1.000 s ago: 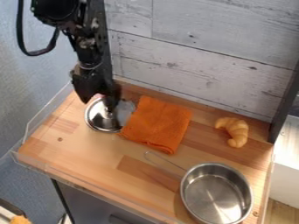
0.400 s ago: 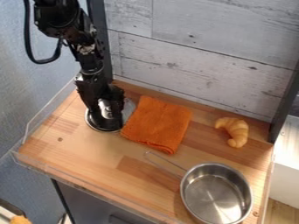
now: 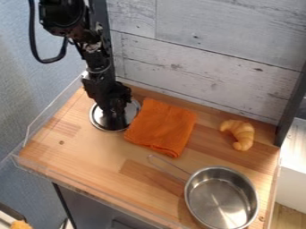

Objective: Put the silver lid on the silver pot

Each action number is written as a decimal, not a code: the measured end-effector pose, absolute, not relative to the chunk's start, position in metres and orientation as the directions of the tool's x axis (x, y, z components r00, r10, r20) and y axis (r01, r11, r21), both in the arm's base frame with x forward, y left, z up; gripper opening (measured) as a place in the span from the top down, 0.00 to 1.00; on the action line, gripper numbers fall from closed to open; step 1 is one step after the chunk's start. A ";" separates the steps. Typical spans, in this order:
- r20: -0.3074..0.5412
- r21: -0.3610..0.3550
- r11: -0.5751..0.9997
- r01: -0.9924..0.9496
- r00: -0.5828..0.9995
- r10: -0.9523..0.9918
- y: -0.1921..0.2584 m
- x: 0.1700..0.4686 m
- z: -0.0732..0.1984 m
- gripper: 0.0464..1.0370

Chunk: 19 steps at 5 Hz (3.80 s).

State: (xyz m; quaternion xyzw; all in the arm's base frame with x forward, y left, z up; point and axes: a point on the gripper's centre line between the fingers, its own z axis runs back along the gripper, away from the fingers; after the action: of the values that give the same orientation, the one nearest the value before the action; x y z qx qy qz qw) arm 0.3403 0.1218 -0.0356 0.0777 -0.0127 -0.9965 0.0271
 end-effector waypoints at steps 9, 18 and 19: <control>-0.302 0.118 -0.989 -0.085 -0.952 0.045 0.048 0.291 0.060 0.77; -0.178 0.157 -0.858 -0.488 -0.869 0.462 -0.134 0.262 -0.007 0.77; -0.177 0.146 -0.856 -0.496 -0.865 0.470 -0.133 0.262 -0.007 0.77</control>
State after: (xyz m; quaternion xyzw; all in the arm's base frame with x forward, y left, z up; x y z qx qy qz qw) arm 0.2625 -0.1332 -0.0073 0.0676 -0.0935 -0.9610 -0.2513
